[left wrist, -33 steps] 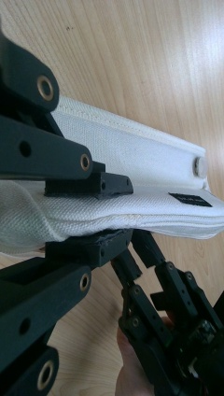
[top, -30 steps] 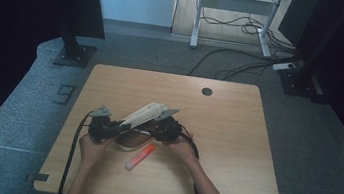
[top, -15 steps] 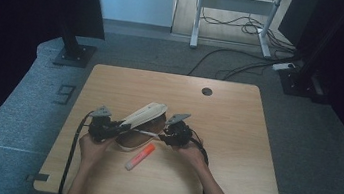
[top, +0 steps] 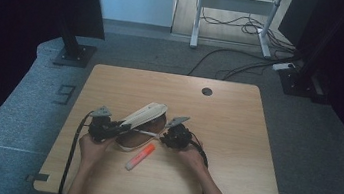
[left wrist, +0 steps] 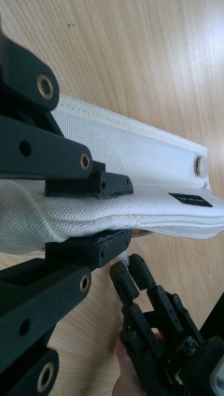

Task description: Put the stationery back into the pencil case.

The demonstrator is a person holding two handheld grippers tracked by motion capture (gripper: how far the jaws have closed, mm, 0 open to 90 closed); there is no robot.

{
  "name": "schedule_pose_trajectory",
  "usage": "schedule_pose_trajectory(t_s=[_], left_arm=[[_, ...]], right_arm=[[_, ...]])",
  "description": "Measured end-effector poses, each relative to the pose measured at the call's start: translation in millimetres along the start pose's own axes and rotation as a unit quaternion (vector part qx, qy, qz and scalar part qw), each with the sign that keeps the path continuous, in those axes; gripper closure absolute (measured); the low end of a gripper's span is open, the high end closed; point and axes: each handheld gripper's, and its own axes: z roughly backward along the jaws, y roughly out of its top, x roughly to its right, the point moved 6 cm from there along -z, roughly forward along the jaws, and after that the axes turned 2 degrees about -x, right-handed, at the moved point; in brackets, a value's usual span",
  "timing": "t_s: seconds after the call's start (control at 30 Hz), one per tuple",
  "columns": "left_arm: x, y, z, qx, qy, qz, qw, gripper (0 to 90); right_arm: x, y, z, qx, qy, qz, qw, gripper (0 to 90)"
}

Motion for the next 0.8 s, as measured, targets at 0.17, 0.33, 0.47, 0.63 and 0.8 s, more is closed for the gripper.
schedule_pose_trajectory(t_s=[0.17, 0.33, 0.47, 0.63, 0.8], left_arm=[[0.2, -0.1, -0.3, -0.001, -0.001, 0.0, 1.0, 73.9], [0.3, -0.2, -0.5, -0.001, -0.001, 0.0, 1.0, 73.9], [0.4, -0.2, -0.5, -0.001, -0.001, 0.0, 1.0, 73.9], [0.6, -0.3, -0.8, -0.001, -0.002, 0.0, 1.0, 73.9], [2.0, -0.6, -2.0, -0.002, -0.003, -0.002, 1.0, 73.8]], right_arm=[[-1.5, 5.7, -4.2, -0.004, -0.006, 0.009, 0.9999, 81.1], [-2.7, 11.6, -6.9, -0.005, -0.018, 0.024, 0.9996, 82.1], [-0.4, 16.8, -6.0, 0.001, -0.025, 0.022, 0.9995, 82.1], [9.5, 23.4, -5.0, 0.014, -0.023, 0.009, 0.9996, 83.9], [17.5, 28.8, -10.2, 0.013, -0.024, 0.002, 0.9996, 82.3]])
